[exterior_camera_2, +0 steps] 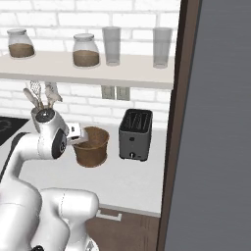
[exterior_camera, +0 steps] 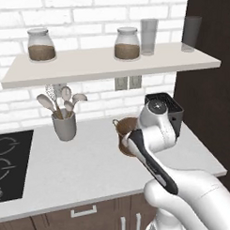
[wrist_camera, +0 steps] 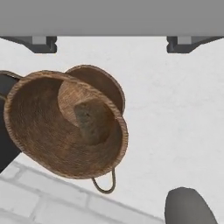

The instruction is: Open the cabinet, pick up the bread from the cabinet and place it in the basket. Then move the basket to the dining counter.

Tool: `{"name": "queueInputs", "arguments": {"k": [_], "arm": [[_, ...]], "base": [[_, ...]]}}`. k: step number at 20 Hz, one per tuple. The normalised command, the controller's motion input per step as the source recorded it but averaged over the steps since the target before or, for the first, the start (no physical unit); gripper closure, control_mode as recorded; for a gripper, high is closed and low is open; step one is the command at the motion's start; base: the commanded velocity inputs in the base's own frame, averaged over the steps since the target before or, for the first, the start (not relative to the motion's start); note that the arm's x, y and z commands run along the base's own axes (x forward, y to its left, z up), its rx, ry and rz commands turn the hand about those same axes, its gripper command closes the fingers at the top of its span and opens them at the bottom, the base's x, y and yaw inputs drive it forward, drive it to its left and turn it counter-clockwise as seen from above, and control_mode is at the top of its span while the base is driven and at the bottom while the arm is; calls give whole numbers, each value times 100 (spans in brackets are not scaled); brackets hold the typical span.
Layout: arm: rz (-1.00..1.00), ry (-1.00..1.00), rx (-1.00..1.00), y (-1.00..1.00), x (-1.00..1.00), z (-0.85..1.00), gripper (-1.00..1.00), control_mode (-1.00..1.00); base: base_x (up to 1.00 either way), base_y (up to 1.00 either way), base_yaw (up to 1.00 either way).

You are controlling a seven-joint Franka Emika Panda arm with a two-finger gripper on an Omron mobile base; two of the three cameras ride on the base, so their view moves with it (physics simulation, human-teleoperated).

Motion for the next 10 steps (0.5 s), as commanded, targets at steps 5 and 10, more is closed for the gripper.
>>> {"name": "queueInputs", "arguments": {"k": [5,10], "arm": [[12,17,-25,4,30,-1,-100,-100],[3,2,-13,0,22,-42,-100,-100]], "base": [[0,0,0],[0,0,0]]}}
